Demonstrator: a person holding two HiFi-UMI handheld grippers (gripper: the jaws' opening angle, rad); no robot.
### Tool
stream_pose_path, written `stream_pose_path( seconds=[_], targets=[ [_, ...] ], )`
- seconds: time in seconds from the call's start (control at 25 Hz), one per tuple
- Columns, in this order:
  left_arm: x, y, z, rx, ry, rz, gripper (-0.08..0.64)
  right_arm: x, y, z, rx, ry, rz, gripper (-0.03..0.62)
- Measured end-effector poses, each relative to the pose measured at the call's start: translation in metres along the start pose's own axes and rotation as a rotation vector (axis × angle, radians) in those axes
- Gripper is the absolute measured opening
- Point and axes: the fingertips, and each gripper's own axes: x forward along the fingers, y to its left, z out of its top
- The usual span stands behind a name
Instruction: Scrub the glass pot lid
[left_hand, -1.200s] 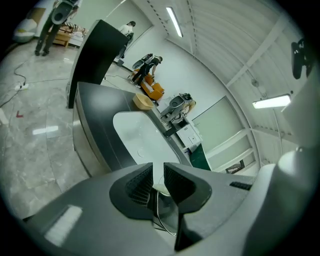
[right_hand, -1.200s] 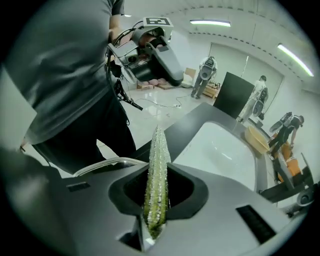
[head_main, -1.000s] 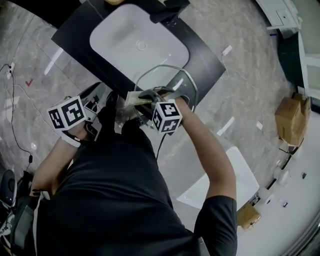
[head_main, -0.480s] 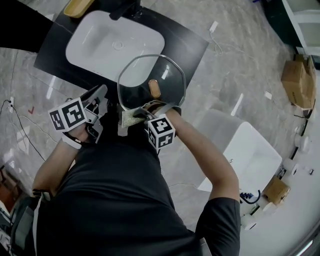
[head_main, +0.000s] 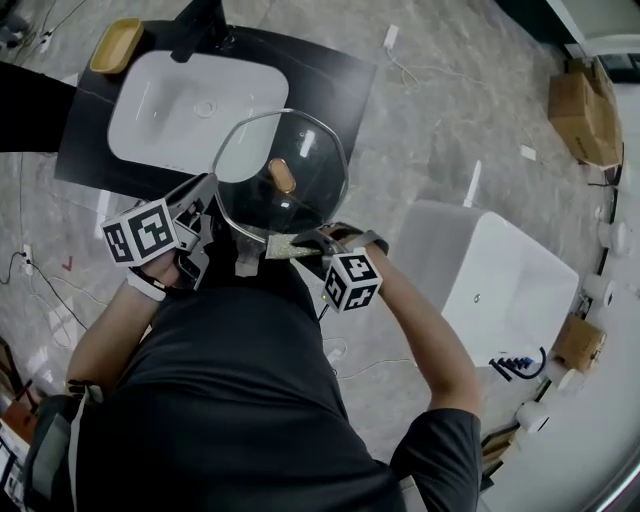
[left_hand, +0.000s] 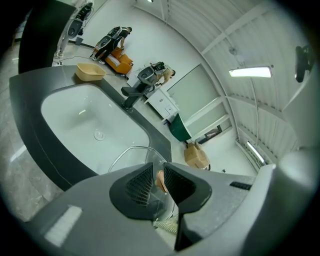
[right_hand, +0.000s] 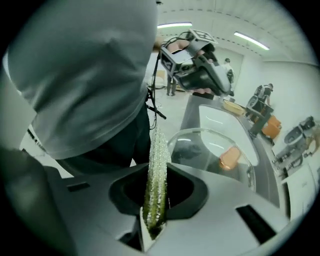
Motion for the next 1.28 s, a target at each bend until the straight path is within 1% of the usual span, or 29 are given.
stream_pose_path(
  seconds=[0.08, 0.16, 0.2, 0.28, 0.32, 0.4, 0.52, 0.6, 0.68, 0.76, 0.84, 0.96, 1.08, 1.2, 1.28],
  targets=[
    [-0.002, -0.002, 0.002, -0.006, -0.011, -0.004, 0.069, -0.026, -0.017, -0.014, 0.130, -0.036, -0.073, 0.055],
    [-0.009, 0.003, 0.005, -0.020, -0.027, 0.003, 0.071, -0.058, -0.052, -0.018, 0.269, -0.117, -0.188, 0.055],
    [-0.013, 0.007, 0.007, -0.031, -0.036, 0.010, 0.069, -0.074, -0.075, -0.017, 0.321, -0.161, -0.254, 0.055],
    [-0.022, 0.017, 0.007, -0.062, -0.053, 0.028, 0.069, -0.097, -0.123, -0.020, 0.380, -0.213, -0.372, 0.055],
    [-0.028, 0.020, 0.006, -0.079, -0.062, 0.035, 0.069, -0.102, -0.146, -0.025, 0.391, -0.217, -0.414, 0.055],
    [-0.039, 0.024, 0.005, -0.104, -0.085, 0.047, 0.069, -0.102, -0.184, -0.037, 0.386, -0.192, -0.452, 0.055],
    [-0.056, 0.032, 0.005, -0.124, -0.128, 0.079, 0.070, -0.082, -0.230, -0.048, 0.344, -0.139, -0.429, 0.055],
    [-0.068, 0.041, 0.002, -0.140, -0.161, 0.120, 0.069, -0.061, -0.253, -0.050, 0.294, -0.105, -0.401, 0.055],
    [-0.081, 0.049, -0.003, -0.158, -0.189, 0.165, 0.070, -0.036, -0.268, -0.050, 0.244, -0.076, -0.365, 0.055],
    [-0.090, 0.056, -0.010, -0.179, -0.205, 0.201, 0.069, -0.012, -0.273, -0.053, 0.211, -0.060, -0.322, 0.055],
    [-0.095, 0.060, -0.017, -0.195, -0.209, 0.225, 0.070, 0.000, -0.270, -0.054, 0.199, -0.068, -0.297, 0.055],
    [-0.094, 0.061, -0.023, -0.201, -0.206, 0.234, 0.069, -0.002, -0.260, -0.055, 0.211, -0.095, -0.302, 0.055],
    [-0.082, 0.052, -0.024, -0.183, -0.189, 0.213, 0.071, -0.007, -0.238, -0.062, 0.228, -0.120, -0.301, 0.055],
    [-0.061, 0.038, -0.022, -0.149, -0.154, 0.181, 0.069, -0.017, -0.215, -0.067, 0.230, -0.132, -0.318, 0.055],
    [-0.048, 0.030, -0.020, -0.124, -0.127, 0.159, 0.069, -0.018, -0.197, -0.067, 0.264, -0.167, -0.315, 0.055]
  ],
)
